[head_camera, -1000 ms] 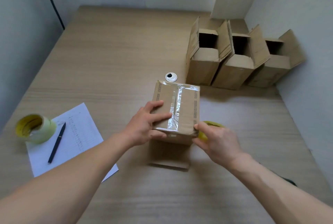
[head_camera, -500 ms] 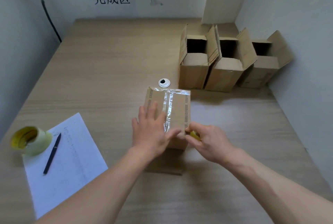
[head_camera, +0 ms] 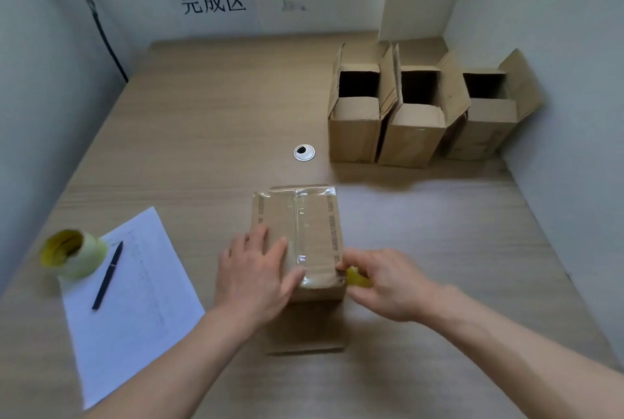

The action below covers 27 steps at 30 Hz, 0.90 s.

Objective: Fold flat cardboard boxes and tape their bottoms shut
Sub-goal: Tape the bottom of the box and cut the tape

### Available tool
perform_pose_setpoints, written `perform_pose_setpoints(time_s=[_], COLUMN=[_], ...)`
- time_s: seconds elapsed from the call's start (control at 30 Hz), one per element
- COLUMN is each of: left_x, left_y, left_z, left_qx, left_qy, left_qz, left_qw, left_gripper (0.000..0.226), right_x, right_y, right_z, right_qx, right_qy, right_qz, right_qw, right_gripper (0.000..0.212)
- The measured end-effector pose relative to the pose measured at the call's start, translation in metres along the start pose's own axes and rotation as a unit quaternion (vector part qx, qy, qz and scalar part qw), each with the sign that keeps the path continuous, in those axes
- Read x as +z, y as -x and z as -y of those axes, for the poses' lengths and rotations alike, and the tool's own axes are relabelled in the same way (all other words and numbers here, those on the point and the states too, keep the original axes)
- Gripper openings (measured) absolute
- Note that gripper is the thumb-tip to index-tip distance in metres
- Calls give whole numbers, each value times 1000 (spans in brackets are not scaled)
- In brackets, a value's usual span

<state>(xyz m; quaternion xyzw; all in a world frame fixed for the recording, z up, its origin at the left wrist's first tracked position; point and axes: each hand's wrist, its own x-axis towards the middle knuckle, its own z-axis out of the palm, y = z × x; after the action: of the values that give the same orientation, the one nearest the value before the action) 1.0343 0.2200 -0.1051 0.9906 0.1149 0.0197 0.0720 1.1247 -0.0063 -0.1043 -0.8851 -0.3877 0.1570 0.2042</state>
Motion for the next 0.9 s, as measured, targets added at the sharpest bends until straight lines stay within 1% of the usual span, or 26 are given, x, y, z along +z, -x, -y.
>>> perform_pose_setpoints(time_s=[0.03, 0.07, 0.13, 0.17, 0.2, 0.23, 0.27, 0.3, 0.33, 0.37, 0.43, 0.5, 0.57, 0.63, 0.7, 0.73, 0.77, 0.83, 0.9], left_x=[-8, -12, -14, -12, -8, -4, 0, 2, 4, 4, 4, 3, 1, -1, 0, 1, 2, 2, 2], left_y=[-5, -13, -30, -37, -42, -44, -44, -43, -43, -43, -45, -48, -53, -60, -63, -64, -65, -65, -67], left_z=[-9, -18, -35, -40, -41, -40, -38, -38, -40, -44, -54, -63, -73, -84, -93, -96, -98, -98, -95], left_qx=[38, 90, 208, 245, 265, 271, 268, 264, 262, 257, 236, 218, 198, 178, 165, 154, 142, 109, 83], left_qy=[-38, -48, -31, -22, -18, -14, 0, 19, 35, 44, 52, 58, 53, 16, -13, -9, 2, 45, 87], left_qz=[-13, -9, 69, 117, 143, 150, 146, 143, 141, 143, 146, 144, 146, 176, 200, 199, 198, 198, 181], left_qw=[998, 995, 975, 962, 953, 951, 952, 954, 954, 955, 959, 964, 968, 968, 966, 968, 970, 973, 976], left_gripper=[65, 71, 81, 82, 83, 83, 83, 84, 86, 87, 90, 91, 89, 79, 46, 28, 15, 16, 17], right_x=[-2, -5, -11, -11, -11, -11, -12, -12, -14, -18, -29, -33, -34, -31, -26, -23, -21, -17, -14], right_y=[3, 3, 2, 4, 8, 13, 18, 22, 22, 18, 5, -6, -7, -5, -3, -3, -3, 1, 14], right_z=[1, 3, 8, 7, 4, -1, -6, -12, -17, -21, -22, -21, -21, -24, -25, -24, -23, -21, -29], right_qx=[-15, -23, -27, -22, -2, 25, 50, 56, 48, 25, -27, -66, -89, -73, -44, -43, -45, -49, -47], right_qy=[-3, -4, -10, -25, -55, -92, -117, -108, -56, 27, 200, 275, 287, 289, 280, 271, 265, 238, 153], right_qz=[9, 21, 42, 53, 69, 88, 108, 123, 129, 110, 23, -48, -89, -95, -75, -85, -107, -151, -202], right_qw=[1000, 1000, 999, 998, 996, 992, 986, 985, 989, 993, 979, 958, 950, 950, 956, 958, 957, 958, 966], right_gripper=[40, 43, 46, 45, 43, 40, 38, 34, 29, 24, 23, 30, 41, 41, 34, 32, 31, 32, 38])
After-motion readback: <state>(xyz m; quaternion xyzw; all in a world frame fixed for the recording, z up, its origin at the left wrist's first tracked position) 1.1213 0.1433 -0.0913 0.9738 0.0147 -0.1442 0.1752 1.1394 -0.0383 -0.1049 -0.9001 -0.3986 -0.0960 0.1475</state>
